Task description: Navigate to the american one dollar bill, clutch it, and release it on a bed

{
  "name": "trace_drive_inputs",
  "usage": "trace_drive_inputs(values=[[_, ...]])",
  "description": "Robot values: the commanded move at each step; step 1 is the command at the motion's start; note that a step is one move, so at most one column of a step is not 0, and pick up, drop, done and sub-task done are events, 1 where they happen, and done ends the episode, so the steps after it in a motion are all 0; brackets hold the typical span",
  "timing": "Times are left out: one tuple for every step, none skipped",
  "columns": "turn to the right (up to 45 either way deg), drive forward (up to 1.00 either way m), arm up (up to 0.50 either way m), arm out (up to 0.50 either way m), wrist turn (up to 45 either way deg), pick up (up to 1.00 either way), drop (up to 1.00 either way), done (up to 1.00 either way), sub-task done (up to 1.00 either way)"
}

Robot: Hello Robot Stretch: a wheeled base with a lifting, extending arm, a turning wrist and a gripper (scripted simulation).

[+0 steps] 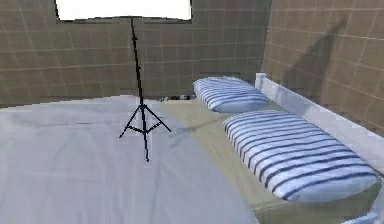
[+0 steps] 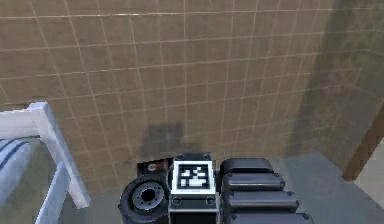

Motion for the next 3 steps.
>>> trace_drive_inputs(values=[[21.0,0.00,0.00,0.00,0.0,0.00,0.00,0.00,0.00],[-45.0,0.00,0.00,0.00,0.0,0.00,0.00,0.00,0.00],[-15.0,0.00,0.00,0.00,0.0,0.00,0.00,0.00,0.00]])
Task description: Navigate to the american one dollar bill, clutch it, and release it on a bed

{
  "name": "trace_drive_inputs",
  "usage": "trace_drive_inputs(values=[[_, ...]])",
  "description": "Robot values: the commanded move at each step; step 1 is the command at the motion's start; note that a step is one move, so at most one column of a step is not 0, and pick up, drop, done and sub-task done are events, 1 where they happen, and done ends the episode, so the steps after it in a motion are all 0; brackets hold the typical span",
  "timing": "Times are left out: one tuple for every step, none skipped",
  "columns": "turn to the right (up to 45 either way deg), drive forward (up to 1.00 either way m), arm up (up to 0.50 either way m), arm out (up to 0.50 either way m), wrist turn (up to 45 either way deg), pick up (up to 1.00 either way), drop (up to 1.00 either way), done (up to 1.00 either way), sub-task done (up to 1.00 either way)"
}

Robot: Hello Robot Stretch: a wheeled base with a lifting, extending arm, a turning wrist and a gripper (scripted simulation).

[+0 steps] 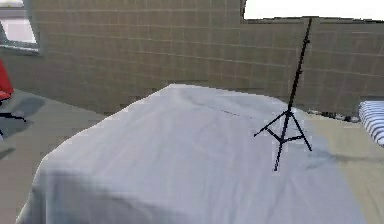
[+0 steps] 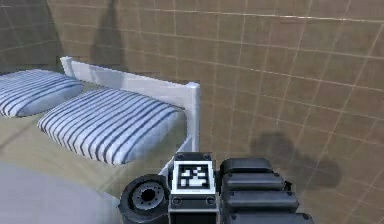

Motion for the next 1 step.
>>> trace_drive_inputs(values=[[45.0,0.00,0.00,0.00,0.0,0.00,0.00,0.00,0.00]])
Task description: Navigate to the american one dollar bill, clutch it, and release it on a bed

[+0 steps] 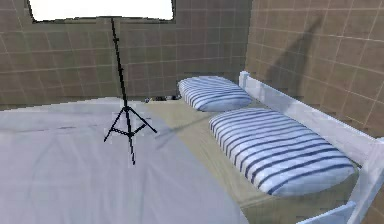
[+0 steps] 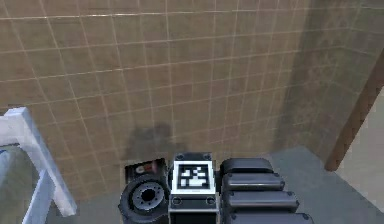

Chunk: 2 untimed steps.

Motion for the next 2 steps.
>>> trace_drive_inputs(values=[[6.0,0.00,0.00,0.00,0.0,0.00,0.00,0.00,0.00],[42.0,0.00,0.00,0.00,0.0,0.00,0.00,0.00,0.00]])
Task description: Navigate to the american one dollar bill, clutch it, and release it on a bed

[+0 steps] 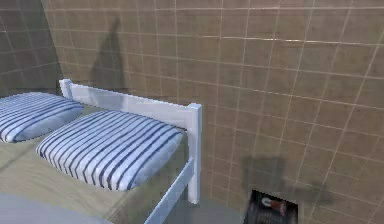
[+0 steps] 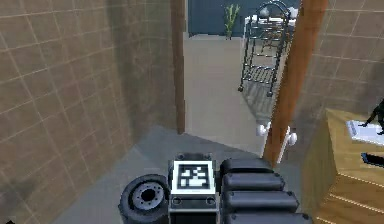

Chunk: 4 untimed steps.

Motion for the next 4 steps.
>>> trace_drive_inputs(values=[[0.0,0.40,0.00,0.00,0.0,0.00,0.00,0.00,0.00],[-45.0,0.00,0.00,0.00,0.0,0.00,0.00,0.00,0.00],[-45.0,0.00,0.00,0.00,0.0,0.00,0.00,0.00,0.00],[-45.0,0.00,0.00,0.00,0.0,0.00,0.00,0.00,0.00]])
